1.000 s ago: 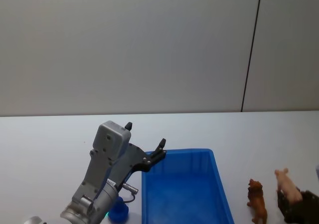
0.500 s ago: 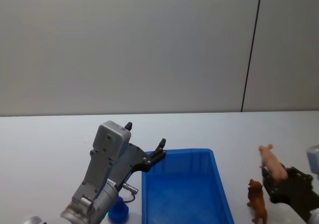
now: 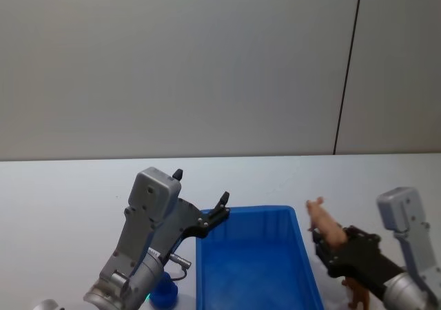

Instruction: Pick up the two dolls from the table and place them into the box.

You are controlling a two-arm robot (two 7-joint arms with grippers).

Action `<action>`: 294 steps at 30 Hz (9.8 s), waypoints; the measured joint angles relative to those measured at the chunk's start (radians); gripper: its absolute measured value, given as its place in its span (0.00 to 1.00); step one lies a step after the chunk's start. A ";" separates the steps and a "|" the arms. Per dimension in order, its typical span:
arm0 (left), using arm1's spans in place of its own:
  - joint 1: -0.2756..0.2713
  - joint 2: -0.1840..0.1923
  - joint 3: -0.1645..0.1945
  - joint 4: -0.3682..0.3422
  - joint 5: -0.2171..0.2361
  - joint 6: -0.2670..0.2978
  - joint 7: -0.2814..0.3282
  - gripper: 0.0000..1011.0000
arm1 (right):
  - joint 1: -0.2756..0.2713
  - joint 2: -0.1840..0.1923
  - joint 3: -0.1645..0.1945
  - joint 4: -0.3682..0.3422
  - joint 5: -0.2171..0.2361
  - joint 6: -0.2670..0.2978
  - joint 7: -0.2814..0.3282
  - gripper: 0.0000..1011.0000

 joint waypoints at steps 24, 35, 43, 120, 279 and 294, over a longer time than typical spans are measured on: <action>0.000 0.000 0.000 0.000 0.000 0.000 0.000 0.99 | 0.080 -0.068 -0.051 0.095 -0.022 0.003 0.114 0.46; 0.000 0.000 0.000 0.000 0.000 0.000 0.000 0.99 | 0.093 -0.079 -0.059 0.112 -0.026 -0.001 0.121 0.79; 0.000 0.000 0.000 0.000 0.000 0.000 0.000 0.99 | 0.089 -0.078 -0.059 0.110 -0.023 -0.009 0.101 0.99; 0.000 0.000 0.000 0.000 0.000 0.000 0.000 0.99 | -0.136 0.022 -0.007 0.005 0.011 0.046 -0.195 0.29; 0.077 0.092 -0.081 0.090 -0.232 0.327 -0.080 0.87 | -0.052 -0.026 0.029 -0.048 0.088 -0.024 -0.224 0.99; 0.073 0.084 -0.080 0.109 -0.233 0.333 -0.110 0.44 | -0.052 -0.026 0.029 -0.048 0.088 -0.024 -0.224 0.99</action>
